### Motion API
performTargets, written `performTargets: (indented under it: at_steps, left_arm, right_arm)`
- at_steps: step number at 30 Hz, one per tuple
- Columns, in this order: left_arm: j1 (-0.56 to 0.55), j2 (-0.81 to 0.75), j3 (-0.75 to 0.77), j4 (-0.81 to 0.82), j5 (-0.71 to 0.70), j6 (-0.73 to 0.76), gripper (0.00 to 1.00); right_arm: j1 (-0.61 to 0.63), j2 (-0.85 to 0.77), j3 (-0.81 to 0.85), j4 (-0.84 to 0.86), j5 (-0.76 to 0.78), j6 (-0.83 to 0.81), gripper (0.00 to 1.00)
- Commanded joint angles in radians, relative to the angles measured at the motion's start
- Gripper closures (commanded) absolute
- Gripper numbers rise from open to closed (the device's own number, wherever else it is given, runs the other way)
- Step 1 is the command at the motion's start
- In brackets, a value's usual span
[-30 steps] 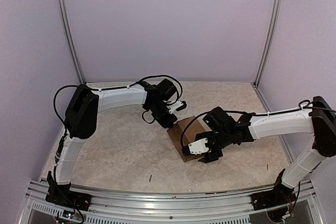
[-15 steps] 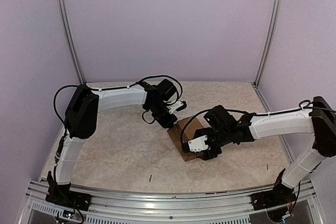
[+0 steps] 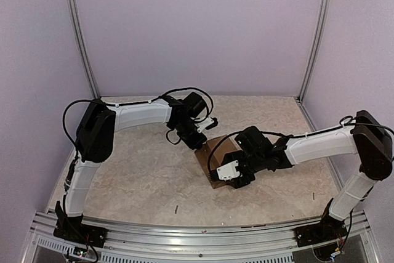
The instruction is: Fold the paper box
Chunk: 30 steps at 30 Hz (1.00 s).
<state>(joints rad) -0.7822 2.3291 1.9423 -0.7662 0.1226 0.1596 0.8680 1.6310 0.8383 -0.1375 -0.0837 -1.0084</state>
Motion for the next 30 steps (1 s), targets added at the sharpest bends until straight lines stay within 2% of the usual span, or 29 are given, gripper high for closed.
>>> performTargets:
  at_steps: [1, 17, 22, 25, 28, 30]
  left_arm:
    - [-0.023, -0.003, 0.009, -0.025, 0.013, 0.031, 1.0]
    - [-0.062, -0.059, -0.023, 0.079, -0.115, 0.08, 1.0]
    - [-0.045, -0.124, -0.118, 0.123, -0.264, 0.027, 0.85]
    - [-0.026, -0.227, -0.215, 0.173, -0.331, -0.049, 0.73]
    - [-0.021, -0.37, -0.36, 0.252, -0.356, -0.191, 0.65]
    - [-0.026, -0.471, -0.485, 0.332, -0.322, -0.318, 0.62]
  right_arm:
    - [-0.008, 0.084, -0.038, -0.086, -0.017, -0.012, 0.26]
    - [-0.012, 0.105, 0.008, -0.132, -0.021, 0.033, 0.26]
    - [-0.044, -0.017, 0.045, -0.194, -0.053, 0.089, 0.25]
    - [-0.066, -0.101, 0.079, -0.238, -0.076, 0.127, 0.24]
    - [-0.084, -0.168, 0.11, -0.281, -0.115, 0.159, 0.21]
    - [-0.098, -0.208, 0.114, -0.289, -0.145, 0.182, 0.13]
